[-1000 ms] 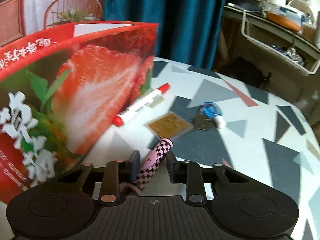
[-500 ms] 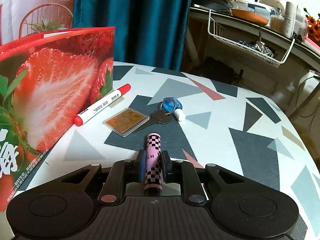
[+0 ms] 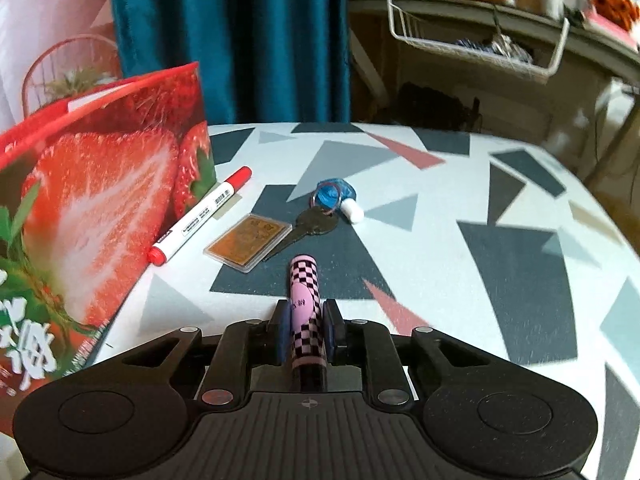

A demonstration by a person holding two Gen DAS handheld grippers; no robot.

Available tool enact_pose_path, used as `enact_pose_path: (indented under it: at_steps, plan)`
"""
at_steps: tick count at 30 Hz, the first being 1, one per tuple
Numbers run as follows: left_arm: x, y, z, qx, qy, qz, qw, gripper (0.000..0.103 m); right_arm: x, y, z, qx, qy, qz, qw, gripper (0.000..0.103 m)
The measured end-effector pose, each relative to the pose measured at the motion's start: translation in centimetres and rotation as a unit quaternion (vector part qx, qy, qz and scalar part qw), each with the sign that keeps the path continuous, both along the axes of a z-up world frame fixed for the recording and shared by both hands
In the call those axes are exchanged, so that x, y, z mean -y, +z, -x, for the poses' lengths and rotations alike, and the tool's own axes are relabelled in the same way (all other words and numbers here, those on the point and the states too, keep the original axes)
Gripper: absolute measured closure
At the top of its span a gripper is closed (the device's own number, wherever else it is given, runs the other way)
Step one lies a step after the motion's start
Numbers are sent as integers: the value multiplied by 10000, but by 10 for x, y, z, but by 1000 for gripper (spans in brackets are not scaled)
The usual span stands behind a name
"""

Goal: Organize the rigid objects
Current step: 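Grasp the pink checkered marker with the right gripper and lift, then carry the pink checkered marker into the red shoebox and release it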

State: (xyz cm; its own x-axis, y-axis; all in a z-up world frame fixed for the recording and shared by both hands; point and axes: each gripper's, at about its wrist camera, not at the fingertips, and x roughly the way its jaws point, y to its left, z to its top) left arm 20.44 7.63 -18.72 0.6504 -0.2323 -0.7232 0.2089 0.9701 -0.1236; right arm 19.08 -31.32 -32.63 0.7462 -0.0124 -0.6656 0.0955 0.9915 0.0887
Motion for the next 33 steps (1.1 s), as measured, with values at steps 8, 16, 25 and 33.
enact_pose_path:
  at_steps: [8,16,25,33]
  plan:
    - [0,0,0,0,6,17,10000,92,-8,0,6,-4,3,157,9999,87]
    - [0,0,0,-5,1,21,10000,92,3,8,1,71,-2,-38,10000,88]
    - [0,-1,0,-3,-10,27,10000,92,-5,88,-19,1185,176,-791,9896,88]
    - [-1,-1,0,2,-24,50,10000,92,-51,133,-51,1524,946,-1416,9735,88]
